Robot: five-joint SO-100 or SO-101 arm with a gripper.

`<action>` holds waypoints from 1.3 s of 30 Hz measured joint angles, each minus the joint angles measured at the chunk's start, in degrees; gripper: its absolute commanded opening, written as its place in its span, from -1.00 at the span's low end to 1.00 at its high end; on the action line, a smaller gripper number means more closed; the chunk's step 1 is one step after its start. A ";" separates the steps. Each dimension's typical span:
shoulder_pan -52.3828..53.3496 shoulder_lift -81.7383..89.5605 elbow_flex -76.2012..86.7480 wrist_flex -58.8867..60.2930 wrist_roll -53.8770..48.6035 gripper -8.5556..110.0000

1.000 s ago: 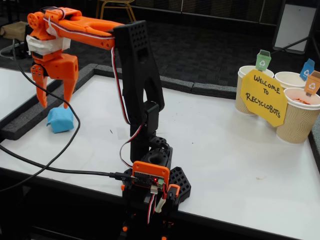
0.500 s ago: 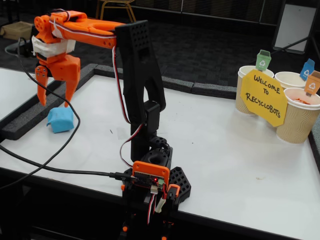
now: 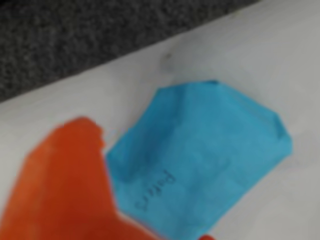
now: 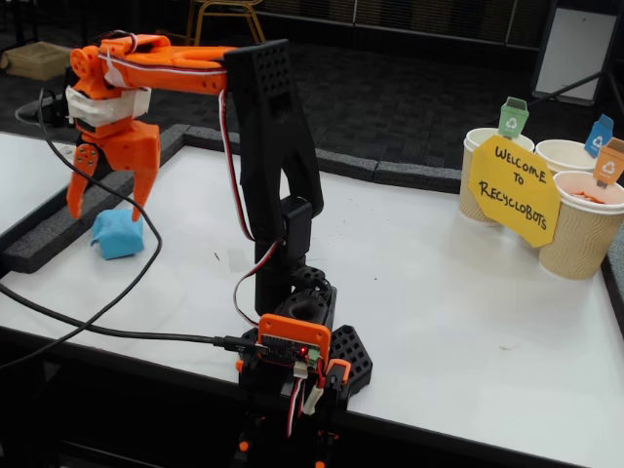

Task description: Sort rubbish by color.

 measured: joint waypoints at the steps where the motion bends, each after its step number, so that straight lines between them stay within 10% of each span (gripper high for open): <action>1: 0.00 0.00 0.53 -0.44 -0.26 -0.38; 39: 5.54 0.00 9.32 -15.56 -1.58 -0.85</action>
